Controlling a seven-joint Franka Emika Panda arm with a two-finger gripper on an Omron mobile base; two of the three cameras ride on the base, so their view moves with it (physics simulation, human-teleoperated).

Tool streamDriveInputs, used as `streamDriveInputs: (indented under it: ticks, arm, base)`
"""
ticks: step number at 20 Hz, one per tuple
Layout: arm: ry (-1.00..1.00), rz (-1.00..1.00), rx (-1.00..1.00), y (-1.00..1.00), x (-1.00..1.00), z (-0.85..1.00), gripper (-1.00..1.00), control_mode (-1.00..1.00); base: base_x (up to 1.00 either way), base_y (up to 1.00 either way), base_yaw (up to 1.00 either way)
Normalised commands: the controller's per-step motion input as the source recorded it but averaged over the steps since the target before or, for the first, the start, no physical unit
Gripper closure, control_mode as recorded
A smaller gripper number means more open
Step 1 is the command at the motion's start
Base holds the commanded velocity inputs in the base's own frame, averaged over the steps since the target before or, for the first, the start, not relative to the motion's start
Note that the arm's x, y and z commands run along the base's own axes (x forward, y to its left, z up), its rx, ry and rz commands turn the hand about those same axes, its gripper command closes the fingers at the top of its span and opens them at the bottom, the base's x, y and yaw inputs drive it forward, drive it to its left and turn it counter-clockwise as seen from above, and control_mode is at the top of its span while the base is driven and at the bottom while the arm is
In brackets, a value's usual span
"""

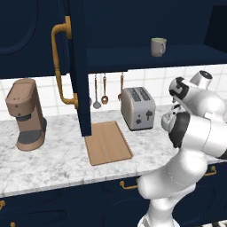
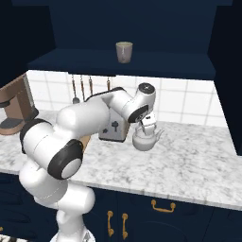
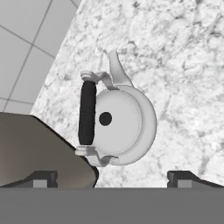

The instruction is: Pick the kettle from the counter and place it on the tray. Then pick the mug from the cabinet and place it on the tray. Then close the cabinet doors.

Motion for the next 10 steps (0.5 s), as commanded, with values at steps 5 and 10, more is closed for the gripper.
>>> streamDriveInputs:
  ticks: [5, 10]
  arm:
    - [0.0, 0.0, 0.0, 0.0, 0.27, -0.1, -1.0, -1.0]
    - [0.0, 0.0, 0.0, 0.0, 0.23, -0.16, -1.0, -1.0]
  base:
    - [0.0, 0.0, 0.0]
    - [0.0, 0.0, 0.0]
